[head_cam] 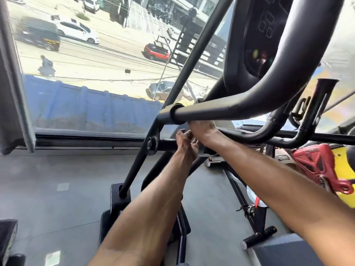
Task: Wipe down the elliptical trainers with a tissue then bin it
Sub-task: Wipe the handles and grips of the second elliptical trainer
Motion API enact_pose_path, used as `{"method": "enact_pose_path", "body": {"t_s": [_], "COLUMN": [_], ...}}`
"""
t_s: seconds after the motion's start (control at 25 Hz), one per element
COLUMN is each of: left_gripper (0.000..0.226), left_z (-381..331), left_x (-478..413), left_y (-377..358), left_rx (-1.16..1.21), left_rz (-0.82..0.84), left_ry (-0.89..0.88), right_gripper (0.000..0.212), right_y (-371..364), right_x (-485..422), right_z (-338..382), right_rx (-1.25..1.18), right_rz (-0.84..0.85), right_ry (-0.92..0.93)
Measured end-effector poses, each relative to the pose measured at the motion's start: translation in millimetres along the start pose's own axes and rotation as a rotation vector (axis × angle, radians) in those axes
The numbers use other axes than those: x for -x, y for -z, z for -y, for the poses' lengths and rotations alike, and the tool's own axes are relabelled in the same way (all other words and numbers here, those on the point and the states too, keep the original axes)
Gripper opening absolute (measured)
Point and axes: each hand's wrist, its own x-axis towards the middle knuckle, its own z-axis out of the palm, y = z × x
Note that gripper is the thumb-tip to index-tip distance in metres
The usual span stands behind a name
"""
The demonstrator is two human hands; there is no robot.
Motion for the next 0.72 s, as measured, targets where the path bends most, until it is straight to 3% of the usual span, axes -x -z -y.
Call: {"method": "enact_pose_path", "body": {"t_s": [0.16,0.24,0.36,0.6,0.72], "left_gripper": [0.031,0.028,0.026,0.025,0.024], "left_z": [3.5,3.7,2.8,-2.8,-6.3], "left_x": [9.0,15.5,19.2,14.8,13.4], "left_y": [-5.5,-7.9,-11.4,-13.1,-10.1], "left_rx": [-0.061,-0.093,-0.131,-0.178,-0.217], "left_rz": [0.024,0.031,0.034,0.005,0.021], "left_ry": [0.011,0.019,0.014,-0.016,0.0], "right_gripper": [0.041,0.035,0.017,0.023,0.026], "right_y": [11.2,20.1,35.3,22.9,16.8], "right_x": [31.2,49.1,58.8,37.3,26.2], "right_z": [-26.9,-37.5,-47.6,-36.2,-36.6], "right_rx": [0.114,0.11,0.058,-0.043,0.045], "right_rz": [-0.056,0.001,-0.086,-0.035,0.053], "right_ry": [0.108,0.024,-0.169,-0.163,-0.162]}}
